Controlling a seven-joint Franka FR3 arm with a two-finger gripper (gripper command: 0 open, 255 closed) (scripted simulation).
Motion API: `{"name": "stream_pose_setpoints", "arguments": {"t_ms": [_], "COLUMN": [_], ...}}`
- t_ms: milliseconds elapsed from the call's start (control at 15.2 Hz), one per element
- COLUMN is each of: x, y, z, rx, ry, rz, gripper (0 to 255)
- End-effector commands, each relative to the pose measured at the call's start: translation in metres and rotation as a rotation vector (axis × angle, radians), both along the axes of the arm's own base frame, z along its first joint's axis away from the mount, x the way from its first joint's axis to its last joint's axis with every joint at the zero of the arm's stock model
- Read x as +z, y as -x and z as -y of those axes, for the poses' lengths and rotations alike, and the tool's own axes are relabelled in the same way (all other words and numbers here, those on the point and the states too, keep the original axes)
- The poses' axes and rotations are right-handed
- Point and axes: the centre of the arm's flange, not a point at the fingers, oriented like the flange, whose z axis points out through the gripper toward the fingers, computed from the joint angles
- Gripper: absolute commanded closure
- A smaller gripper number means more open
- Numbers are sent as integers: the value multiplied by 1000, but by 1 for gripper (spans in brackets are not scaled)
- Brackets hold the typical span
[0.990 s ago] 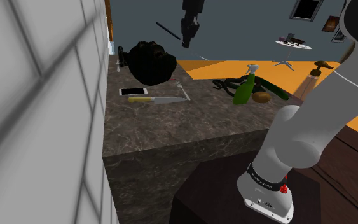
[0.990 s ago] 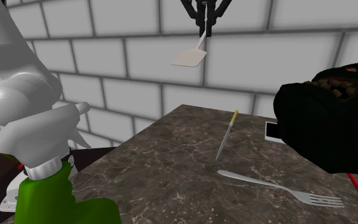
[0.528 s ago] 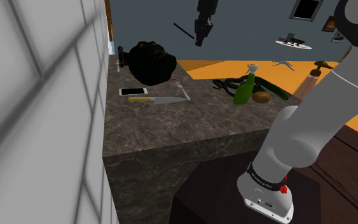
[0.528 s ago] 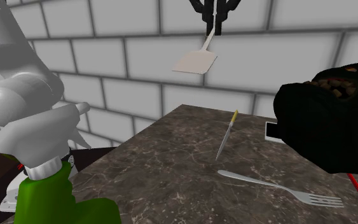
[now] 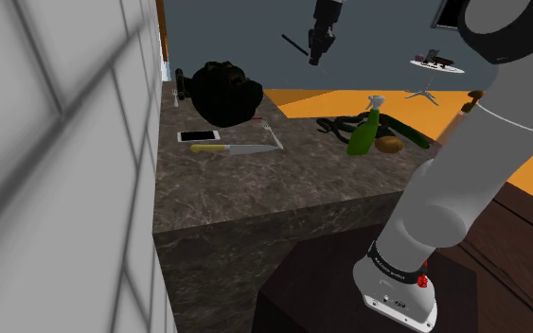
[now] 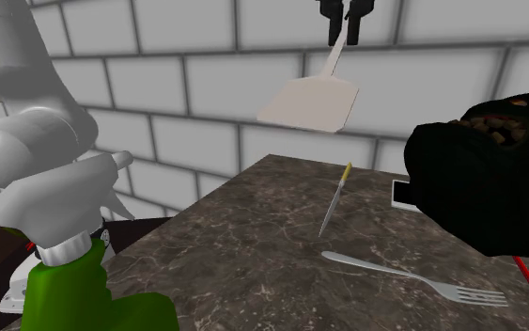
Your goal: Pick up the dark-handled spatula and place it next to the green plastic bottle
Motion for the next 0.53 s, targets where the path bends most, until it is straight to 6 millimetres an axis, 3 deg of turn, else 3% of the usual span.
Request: {"name": "stream_pose_setpoints", "arguments": {"t_ms": [0,462], "x": [1,1], "y": [1,7], "z": [27,119], "rx": [2,2], "ry": [1,1], "rz": [0,0], "gripper": [255,255]}}
